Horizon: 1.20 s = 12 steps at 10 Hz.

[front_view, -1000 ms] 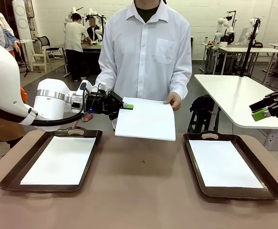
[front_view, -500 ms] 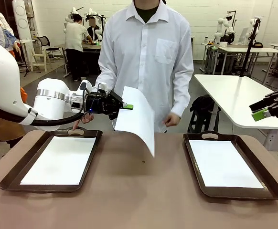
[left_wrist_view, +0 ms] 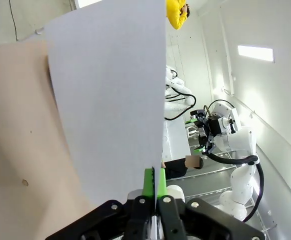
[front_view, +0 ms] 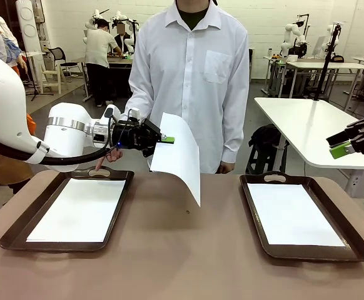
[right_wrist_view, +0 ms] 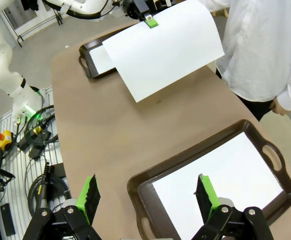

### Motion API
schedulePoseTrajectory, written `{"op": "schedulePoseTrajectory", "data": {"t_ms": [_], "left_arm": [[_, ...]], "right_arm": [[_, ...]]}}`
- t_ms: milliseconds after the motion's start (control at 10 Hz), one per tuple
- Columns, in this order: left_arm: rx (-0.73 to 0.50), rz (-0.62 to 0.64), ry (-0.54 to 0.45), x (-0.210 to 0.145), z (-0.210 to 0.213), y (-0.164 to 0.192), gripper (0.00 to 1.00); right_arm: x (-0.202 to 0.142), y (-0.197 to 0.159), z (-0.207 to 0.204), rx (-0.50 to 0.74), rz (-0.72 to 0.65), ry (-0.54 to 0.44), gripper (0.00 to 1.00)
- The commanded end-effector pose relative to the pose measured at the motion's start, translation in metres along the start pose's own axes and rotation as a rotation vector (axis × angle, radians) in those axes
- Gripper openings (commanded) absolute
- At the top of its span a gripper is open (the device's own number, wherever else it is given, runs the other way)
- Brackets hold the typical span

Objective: Sort the A4 documents.
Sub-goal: Place the A4 Paper in the designated Handle tray.

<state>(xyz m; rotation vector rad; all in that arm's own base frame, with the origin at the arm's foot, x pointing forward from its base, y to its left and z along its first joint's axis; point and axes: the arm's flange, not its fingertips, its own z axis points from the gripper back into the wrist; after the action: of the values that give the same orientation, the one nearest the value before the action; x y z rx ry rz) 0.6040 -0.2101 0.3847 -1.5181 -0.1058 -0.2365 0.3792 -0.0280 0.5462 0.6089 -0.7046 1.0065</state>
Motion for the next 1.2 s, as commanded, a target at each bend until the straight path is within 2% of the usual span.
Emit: {"op": "schedulePoseTrajectory", "data": {"t_ms": [0, 400, 500, 700, 800, 900, 1100], "left_arm": [[-0.002, 0.0, 0.0, 0.0, 0.0, 0.0, 0.0], [0.0, 0.0, 0.0, 0.0, 0.0, 0.0, 0.01], [0.054, -0.077, 0.113, -0.002, 0.008, -0.011, 0.01], [0.215, -0.038, 0.307, -0.015, 0.032, -0.034, 0.01], [0.247, -0.056, 0.364, -0.026, 0.046, -0.046, 0.01], [0.267, -0.05, 0.397, -0.036, 0.063, -0.055, 0.01], [0.372, 0.077, 0.339, -0.058, 0.104, -0.058, 0.01]], "right_arm": [[-0.001, 0.0, -0.001, 0.001, -0.004, 0.005, 1.0], [-0.001, 0.0, -0.001, 0.001, -0.004, 0.005, 1.0], [-0.001, 0.0, -0.001, 0.001, -0.004, 0.005, 1.0], [-0.001, 0.0, -0.001, 0.001, -0.004, 0.005, 1.0], [-0.001, 0.0, -0.001, 0.001, -0.004, 0.005, 1.0], [-0.001, 0.0, -0.001, 0.001, -0.004, 0.005, 1.0], [-0.001, 0.0, -0.001, 0.001, -0.004, 0.005, 1.0]]}}
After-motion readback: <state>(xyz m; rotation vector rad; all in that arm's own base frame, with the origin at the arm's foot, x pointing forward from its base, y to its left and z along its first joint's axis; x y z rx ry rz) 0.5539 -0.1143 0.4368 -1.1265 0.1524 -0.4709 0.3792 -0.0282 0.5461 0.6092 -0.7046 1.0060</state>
